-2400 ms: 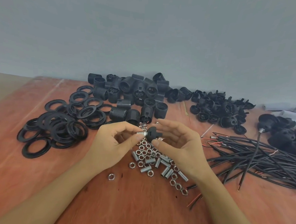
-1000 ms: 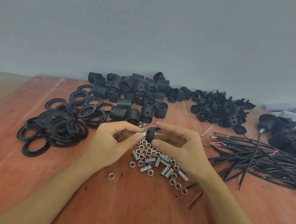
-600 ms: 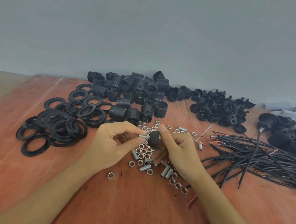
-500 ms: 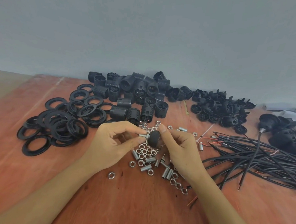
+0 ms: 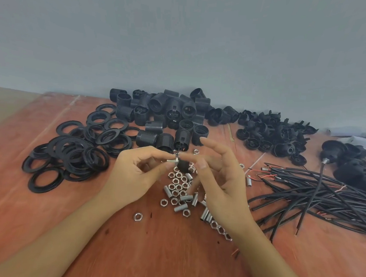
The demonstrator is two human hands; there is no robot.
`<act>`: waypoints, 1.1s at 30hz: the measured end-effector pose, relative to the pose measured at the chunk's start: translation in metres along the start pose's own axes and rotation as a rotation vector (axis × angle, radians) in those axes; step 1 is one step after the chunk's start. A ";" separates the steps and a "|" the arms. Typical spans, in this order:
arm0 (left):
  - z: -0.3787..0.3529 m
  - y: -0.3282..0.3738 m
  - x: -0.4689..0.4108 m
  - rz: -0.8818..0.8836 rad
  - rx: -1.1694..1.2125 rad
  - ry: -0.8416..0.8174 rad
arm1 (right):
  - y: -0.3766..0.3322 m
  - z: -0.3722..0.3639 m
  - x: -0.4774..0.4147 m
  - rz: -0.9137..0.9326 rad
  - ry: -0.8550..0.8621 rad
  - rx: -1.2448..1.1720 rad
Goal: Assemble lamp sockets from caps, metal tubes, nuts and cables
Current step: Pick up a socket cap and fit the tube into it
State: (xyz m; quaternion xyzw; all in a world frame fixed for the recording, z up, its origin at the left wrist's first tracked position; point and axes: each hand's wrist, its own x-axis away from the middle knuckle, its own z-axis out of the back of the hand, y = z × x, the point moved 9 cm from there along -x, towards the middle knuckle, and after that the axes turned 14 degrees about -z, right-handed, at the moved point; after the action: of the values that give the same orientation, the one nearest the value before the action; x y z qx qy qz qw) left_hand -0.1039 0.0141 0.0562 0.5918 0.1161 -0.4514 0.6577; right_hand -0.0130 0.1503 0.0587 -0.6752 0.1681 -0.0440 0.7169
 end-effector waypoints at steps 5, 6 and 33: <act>-0.011 0.002 0.003 0.022 0.128 -0.037 | 0.006 0.005 -0.005 -0.109 0.008 0.025; -0.012 0.002 0.003 0.027 0.148 -0.036 | 0.007 0.007 -0.006 -0.123 0.011 0.056; -0.011 0.003 0.001 0.040 0.274 -0.030 | 0.013 0.006 -0.010 -0.065 0.010 0.315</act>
State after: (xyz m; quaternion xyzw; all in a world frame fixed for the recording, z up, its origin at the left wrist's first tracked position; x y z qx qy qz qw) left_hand -0.0970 0.0234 0.0541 0.6713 0.0316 -0.4586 0.5814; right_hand -0.0227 0.1598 0.0476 -0.5591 0.1405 -0.0965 0.8114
